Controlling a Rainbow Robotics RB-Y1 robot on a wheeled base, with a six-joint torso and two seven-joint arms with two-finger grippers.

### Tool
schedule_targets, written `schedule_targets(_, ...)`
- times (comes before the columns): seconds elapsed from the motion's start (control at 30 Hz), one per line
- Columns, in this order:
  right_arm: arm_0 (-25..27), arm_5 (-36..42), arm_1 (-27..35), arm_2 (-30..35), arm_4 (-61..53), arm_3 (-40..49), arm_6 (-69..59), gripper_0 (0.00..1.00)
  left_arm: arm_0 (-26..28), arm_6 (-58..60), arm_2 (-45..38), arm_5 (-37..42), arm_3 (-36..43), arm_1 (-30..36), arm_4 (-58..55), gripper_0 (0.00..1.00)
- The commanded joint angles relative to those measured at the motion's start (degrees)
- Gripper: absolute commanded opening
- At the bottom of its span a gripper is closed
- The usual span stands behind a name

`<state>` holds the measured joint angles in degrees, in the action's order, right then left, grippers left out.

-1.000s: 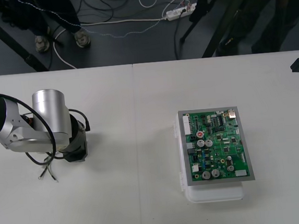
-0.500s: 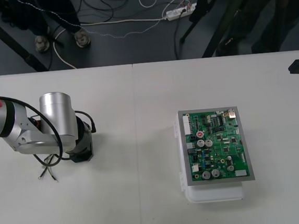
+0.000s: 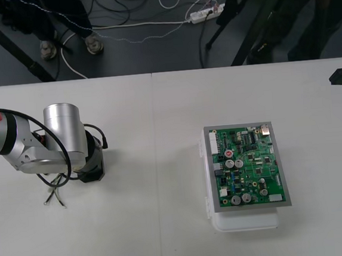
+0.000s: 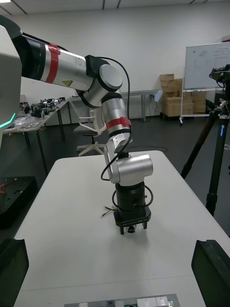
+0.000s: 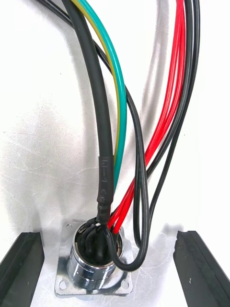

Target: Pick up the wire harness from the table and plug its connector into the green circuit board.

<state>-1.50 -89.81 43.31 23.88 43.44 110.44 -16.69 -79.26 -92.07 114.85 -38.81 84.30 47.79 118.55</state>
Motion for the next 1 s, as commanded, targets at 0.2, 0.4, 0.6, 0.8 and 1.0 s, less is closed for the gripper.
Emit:
schedule_targets(0.2, -1.14, -0.19, 1.33, -1.29, -0.11, 0.66, 3.16, 1.00, 0.33, -4.09, -1.65, -0.39, -0.54, -1.03, 0.36, 0.79)
schedule_targets(0.4, -1.14, -0.19, 1.33, -1.56, -0.20, 0.66, 3.24, 1.00, 0.33, -4.17, -1.65, -0.74, -0.63, -0.68, 0.36, 0.72)
schedule_targets(0.6, -1.14, -0.19, 1.33, -1.56, -0.11, 0.66, 3.33, 1.00, 0.33, -4.09, -1.65, -0.66, -0.80, -0.68, 0.36, 0.24)
schedule_targets(0.8, -1.14, -0.19, 1.42, -1.56, -0.20, 0.66, 3.33, 1.00, 0.33, -3.65, -1.74, -0.66, -0.89, -0.68, 0.98, 0.00)
schedule_targets(1.0, -1.14, -0.19, 1.33, -1.56, -0.28, 0.66, 3.33, 1.00, 0.24, -2.59, -3.23, -0.39, -1.68, -0.68, 0.72, 0.00)
